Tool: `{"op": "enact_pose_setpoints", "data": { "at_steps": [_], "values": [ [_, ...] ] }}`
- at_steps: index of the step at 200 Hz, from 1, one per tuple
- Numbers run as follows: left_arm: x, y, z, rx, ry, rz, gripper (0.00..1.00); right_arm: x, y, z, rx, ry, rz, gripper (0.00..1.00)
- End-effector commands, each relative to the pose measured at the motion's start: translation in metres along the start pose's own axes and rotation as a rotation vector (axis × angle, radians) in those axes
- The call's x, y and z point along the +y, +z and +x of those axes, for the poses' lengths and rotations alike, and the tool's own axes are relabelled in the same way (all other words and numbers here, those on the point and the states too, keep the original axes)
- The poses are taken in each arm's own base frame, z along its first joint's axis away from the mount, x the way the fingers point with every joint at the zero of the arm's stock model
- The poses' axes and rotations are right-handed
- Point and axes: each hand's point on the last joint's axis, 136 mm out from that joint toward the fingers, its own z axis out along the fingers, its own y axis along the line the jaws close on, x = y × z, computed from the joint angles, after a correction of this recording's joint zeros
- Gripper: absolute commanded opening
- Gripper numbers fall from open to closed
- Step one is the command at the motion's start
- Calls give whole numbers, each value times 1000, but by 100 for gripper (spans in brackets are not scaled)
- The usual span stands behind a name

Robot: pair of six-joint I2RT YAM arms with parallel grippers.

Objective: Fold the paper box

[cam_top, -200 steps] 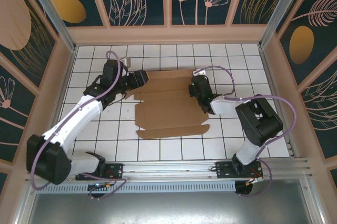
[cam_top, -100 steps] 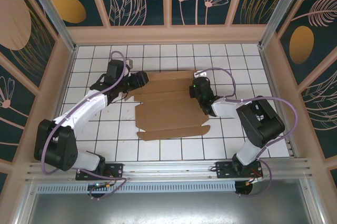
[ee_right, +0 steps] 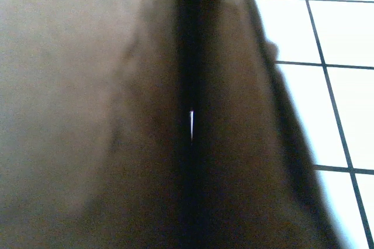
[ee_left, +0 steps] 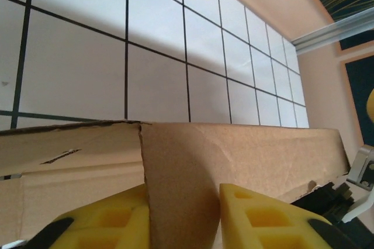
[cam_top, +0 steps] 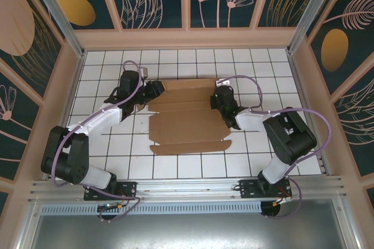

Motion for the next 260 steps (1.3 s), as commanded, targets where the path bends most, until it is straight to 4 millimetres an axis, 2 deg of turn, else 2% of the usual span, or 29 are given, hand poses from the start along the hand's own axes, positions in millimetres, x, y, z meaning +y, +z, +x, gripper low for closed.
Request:
{"op": "enact_pose_setpoints", "data": {
  "at_steps": [1, 34, 67, 76, 87, 92, 108, 134, 155, 180, 198, 226, 260],
  "values": [
    [-5, 6, 4, 13, -25, 57, 25, 0, -4, 23, 78, 18, -19, 0],
    [1, 4, 1, 0, -46, 51, 20, -5, -3, 24, 82, 31, 2, 0],
    [-3, 2, -2, 0, -44, 66, 17, -5, -2, 24, 102, 31, 7, 0],
    [-2, 1, -3, -3, -37, 53, 20, -6, -2, 24, 106, 33, 13, 0],
    [1, -3, -6, -15, -27, 22, 33, -8, -2, 23, 116, 39, 30, 0],
    [2, -6, -7, -23, -17, 8, 39, -22, 1, 22, 120, 62, 65, 0],
    [7, -19, -15, -67, 16, -60, 48, -31, 2, 22, 138, 86, 96, 0],
    [17, -45, -20, -138, 72, -155, 48, -39, 5, 22, 156, 97, 118, 0],
    [31, -54, -5, -136, 73, -179, 42, -37, 6, 22, 160, 98, 111, 0],
    [58, -49, 23, -75, 79, -235, 35, -34, 8, 23, 165, 99, 95, 0],
    [65, -42, 34, -42, 96, -257, 29, -32, 9, 24, 170, 98, 87, 0],
    [69, -31, 36, -31, 96, -275, 24, -31, 10, 29, 182, 92, 79, 0],
    [64, -3, 36, -23, 78, -263, 24, -30, 10, 30, 186, 85, 75, 0]
  ]
}}
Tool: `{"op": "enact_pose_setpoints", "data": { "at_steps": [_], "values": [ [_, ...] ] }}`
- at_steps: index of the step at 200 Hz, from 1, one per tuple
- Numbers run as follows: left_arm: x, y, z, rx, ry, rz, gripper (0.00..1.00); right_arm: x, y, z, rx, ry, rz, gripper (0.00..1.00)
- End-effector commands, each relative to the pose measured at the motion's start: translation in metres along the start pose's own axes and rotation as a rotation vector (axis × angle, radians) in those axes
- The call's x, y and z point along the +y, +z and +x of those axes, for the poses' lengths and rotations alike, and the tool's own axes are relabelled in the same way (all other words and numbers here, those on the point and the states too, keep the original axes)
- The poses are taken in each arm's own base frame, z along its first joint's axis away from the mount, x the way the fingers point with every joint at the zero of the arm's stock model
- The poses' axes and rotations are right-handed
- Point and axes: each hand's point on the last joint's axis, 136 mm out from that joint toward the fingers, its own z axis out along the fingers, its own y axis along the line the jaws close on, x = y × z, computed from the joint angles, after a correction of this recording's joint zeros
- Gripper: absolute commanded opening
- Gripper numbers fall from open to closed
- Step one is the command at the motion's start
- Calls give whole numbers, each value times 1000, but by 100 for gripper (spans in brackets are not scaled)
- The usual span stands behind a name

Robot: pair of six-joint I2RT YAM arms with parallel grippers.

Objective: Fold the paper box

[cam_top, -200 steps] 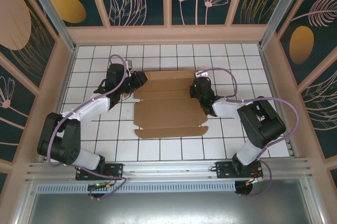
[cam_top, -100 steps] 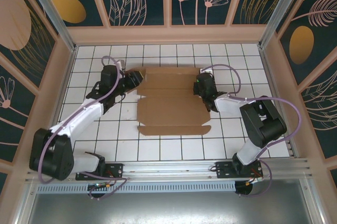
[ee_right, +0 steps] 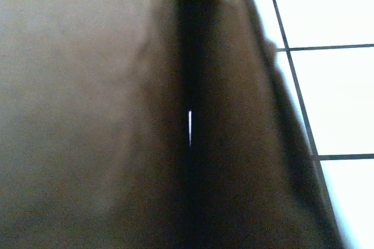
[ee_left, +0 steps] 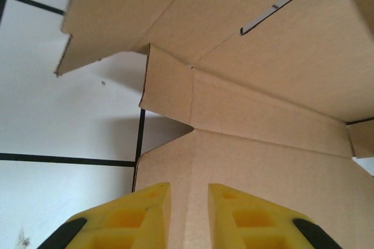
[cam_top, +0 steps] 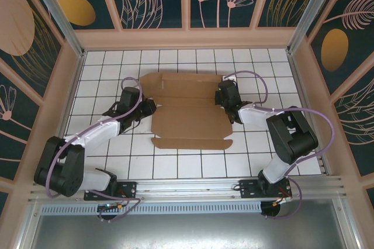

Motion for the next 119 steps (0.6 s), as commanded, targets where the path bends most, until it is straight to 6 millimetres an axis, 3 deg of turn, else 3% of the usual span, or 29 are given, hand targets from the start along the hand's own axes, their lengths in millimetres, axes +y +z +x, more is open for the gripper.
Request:
{"op": "enact_pose_setpoints", "data": {
  "at_steps": [1, 59, 119],
  "values": [
    [-18, 13, -16, -46, 0, 27, 24, -6, 6, 34, 120, -18, 14, 0],
    [-11, 40, -47, -114, -18, -40, 35, -6, 5, 35, 126, -32, 14, 0],
    [3, 66, -48, -88, -14, -98, 45, -3, 5, 35, 128, -40, 4, 0]
  ]
}}
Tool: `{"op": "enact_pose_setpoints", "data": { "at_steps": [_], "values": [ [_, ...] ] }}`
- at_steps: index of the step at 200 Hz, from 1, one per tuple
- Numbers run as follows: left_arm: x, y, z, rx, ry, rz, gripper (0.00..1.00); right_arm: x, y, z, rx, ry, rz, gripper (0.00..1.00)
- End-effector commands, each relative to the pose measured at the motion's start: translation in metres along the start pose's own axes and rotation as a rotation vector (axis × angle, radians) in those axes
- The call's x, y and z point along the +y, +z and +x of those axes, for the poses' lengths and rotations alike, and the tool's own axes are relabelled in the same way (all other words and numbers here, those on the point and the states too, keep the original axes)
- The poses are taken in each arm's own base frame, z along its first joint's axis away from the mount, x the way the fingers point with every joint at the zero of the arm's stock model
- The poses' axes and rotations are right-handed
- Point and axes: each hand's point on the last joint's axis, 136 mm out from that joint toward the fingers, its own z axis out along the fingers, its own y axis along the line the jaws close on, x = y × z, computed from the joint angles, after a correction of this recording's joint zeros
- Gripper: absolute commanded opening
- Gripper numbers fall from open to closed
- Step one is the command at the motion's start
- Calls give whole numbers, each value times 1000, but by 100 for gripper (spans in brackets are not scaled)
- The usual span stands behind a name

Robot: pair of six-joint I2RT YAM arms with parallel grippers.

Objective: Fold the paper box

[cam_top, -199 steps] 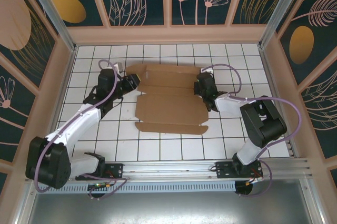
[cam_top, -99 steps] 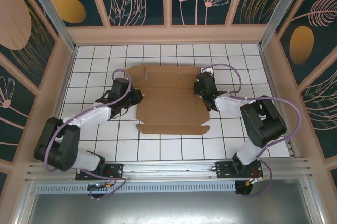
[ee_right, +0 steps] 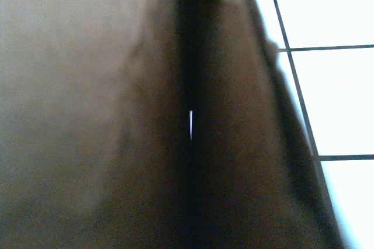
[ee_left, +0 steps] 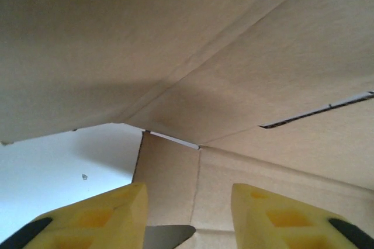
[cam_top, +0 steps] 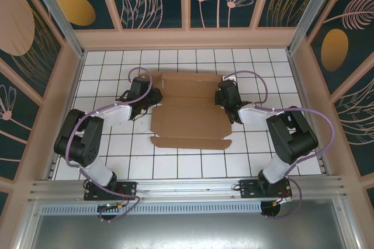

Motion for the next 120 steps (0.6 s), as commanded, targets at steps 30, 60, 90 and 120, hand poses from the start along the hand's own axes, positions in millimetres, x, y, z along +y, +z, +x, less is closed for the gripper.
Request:
{"op": "enact_pose_setpoints", "data": {
  "at_steps": [30, 60, 90, 120],
  "values": [
    [14, 24, -1, 2, 18, -71, 47, 0, 5, 36, 127, -38, -10, 0],
    [18, 31, -1, 3, 19, -87, 49, 5, 5, 38, 130, -46, -27, 0],
    [20, 32, -2, 2, 32, -106, 49, 5, 5, 38, 128, -51, -27, 0],
    [38, 26, -4, -11, 36, -173, 50, 3, 5, 40, 129, -55, -18, 0]
  ]
}}
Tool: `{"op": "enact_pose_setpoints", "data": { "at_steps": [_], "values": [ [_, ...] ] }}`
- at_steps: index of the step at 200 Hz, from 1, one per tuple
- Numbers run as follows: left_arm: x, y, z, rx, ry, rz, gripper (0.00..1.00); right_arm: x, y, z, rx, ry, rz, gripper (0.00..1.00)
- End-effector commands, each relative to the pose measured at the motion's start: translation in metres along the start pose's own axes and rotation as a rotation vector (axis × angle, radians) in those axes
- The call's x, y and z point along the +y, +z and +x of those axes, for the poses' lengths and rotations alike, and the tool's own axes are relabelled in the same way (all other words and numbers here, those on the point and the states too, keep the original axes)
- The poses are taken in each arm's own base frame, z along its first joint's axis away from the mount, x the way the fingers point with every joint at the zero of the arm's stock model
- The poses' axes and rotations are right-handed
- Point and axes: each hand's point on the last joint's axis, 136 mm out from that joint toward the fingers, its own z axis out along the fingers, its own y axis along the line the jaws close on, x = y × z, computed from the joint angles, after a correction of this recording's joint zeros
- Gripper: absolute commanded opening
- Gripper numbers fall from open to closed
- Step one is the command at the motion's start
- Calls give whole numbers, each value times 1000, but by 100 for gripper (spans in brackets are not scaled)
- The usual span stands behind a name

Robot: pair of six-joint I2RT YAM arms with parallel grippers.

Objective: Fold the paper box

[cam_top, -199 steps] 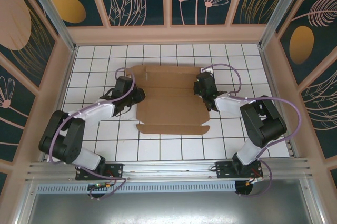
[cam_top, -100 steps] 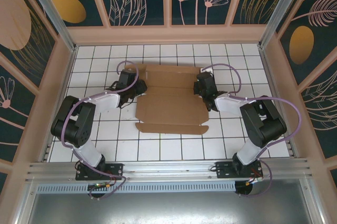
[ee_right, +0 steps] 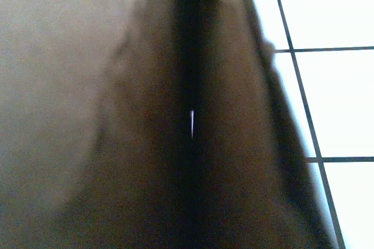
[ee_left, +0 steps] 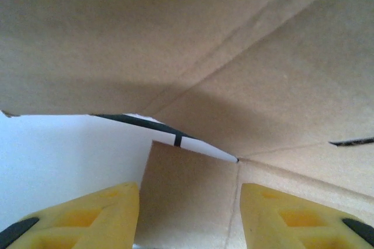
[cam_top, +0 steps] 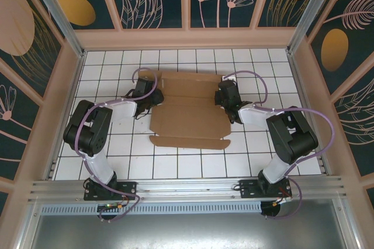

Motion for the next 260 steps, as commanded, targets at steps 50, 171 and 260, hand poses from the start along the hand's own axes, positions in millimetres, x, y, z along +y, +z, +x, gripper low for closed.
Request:
{"op": "enact_pose_setpoints", "data": {
  "at_steps": [50, 171, 260],
  "values": [
    [11, 3, -4, 7, -6, -9, 49, 4, 6, 42, 132, -48, -14, 0],
    [-66, -7, 10, 103, -52, 425, 40, 8, 10, 45, 147, -44, -25, 0],
    [-64, 15, 33, 175, -38, 373, 41, 1, 13, 49, 169, -64, 9, 0]
  ]
}}
